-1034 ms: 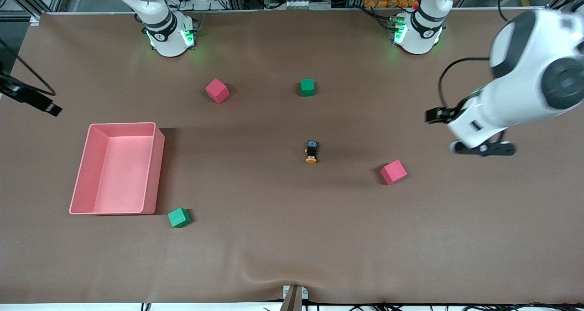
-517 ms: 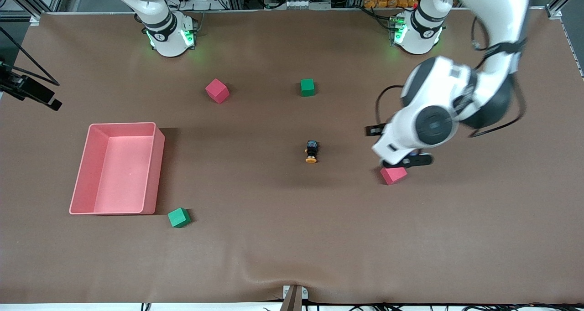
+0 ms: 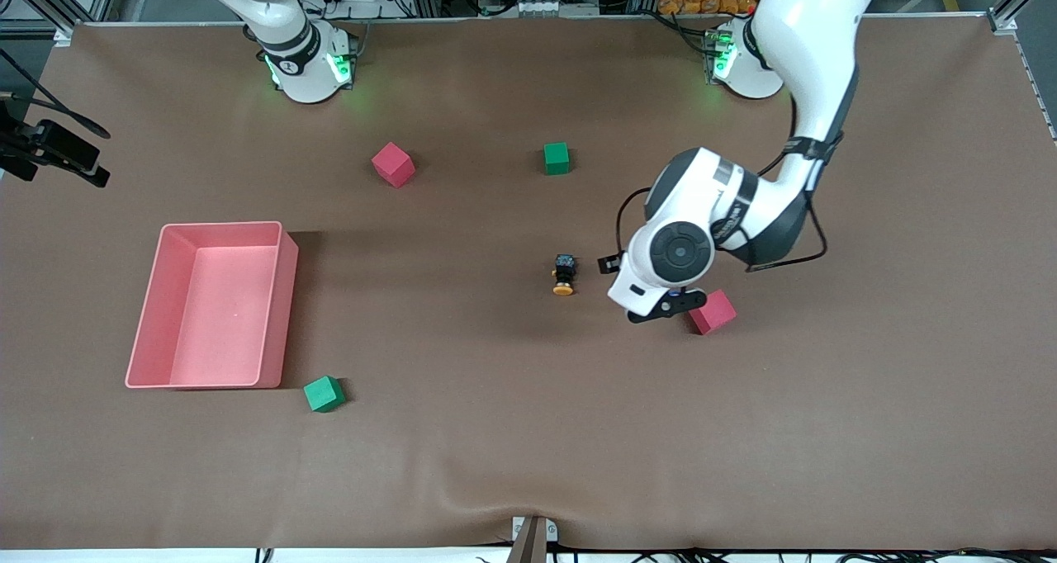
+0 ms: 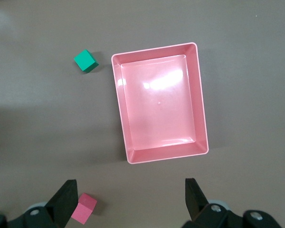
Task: Place and upright button with both arms
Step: 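Lower the left gripper over the lying button, then close the left gripper around the button's blue base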
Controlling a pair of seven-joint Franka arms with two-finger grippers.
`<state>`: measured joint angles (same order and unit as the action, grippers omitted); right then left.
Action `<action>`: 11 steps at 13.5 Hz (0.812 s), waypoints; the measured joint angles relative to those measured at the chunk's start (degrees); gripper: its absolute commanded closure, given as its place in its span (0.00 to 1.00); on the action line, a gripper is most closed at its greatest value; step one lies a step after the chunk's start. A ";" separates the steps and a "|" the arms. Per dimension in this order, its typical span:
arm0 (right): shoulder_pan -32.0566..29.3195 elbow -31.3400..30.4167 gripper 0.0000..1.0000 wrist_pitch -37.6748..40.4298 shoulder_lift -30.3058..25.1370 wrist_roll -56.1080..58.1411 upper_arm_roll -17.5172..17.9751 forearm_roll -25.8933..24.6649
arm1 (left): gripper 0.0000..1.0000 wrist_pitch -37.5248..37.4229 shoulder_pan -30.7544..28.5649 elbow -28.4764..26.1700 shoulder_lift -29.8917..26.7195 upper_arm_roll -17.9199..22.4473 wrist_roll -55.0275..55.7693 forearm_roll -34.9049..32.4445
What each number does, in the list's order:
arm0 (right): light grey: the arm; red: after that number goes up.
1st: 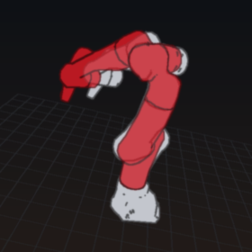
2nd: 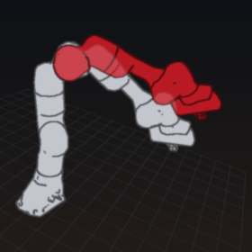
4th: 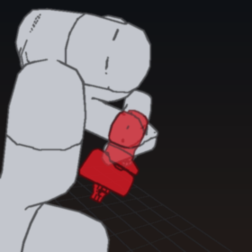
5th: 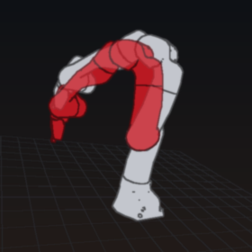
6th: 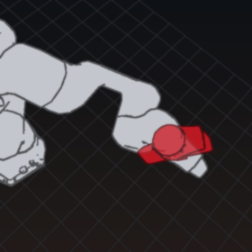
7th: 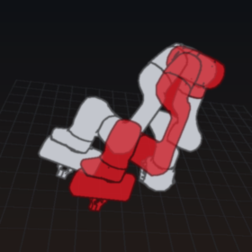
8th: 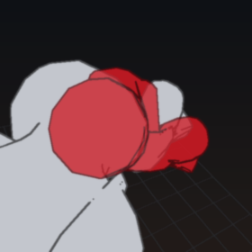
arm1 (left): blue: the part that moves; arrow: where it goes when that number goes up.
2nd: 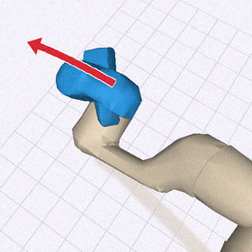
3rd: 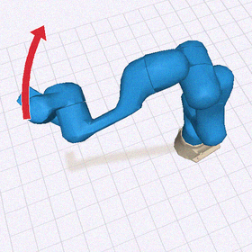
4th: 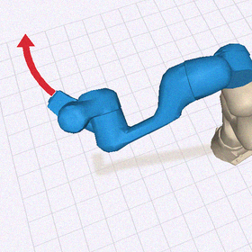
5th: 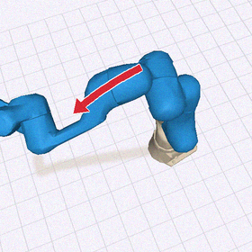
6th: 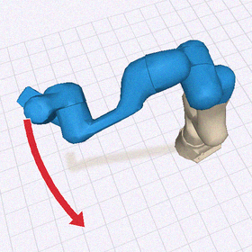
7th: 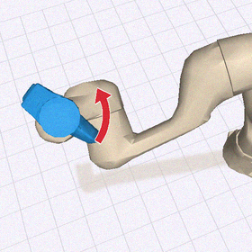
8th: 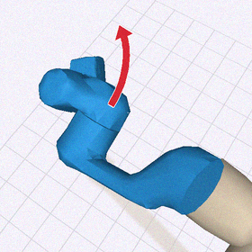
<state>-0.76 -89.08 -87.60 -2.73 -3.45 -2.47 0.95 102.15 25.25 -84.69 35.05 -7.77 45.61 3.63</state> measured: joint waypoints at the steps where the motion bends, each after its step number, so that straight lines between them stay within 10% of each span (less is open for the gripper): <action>1: 0.00 0.13 0.00 0.56 0.00 0.05 -0.01 -0.01 | 0.00 1.49 0.72 0.03 0.89 -0.02 1.61 0.25; 11: 0.00 0.27 0.00 2.54 0.00 0.47 -0.07 -0.67 | 0.00 15.22 5.18 5.15 11.71 -0.21 -3.93 6.02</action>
<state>-0.76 -88.81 -85.06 -2.73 -2.98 -2.54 0.27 117.37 30.43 -79.54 46.76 -7.99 41.67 9.64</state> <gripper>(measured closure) 0.000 0.000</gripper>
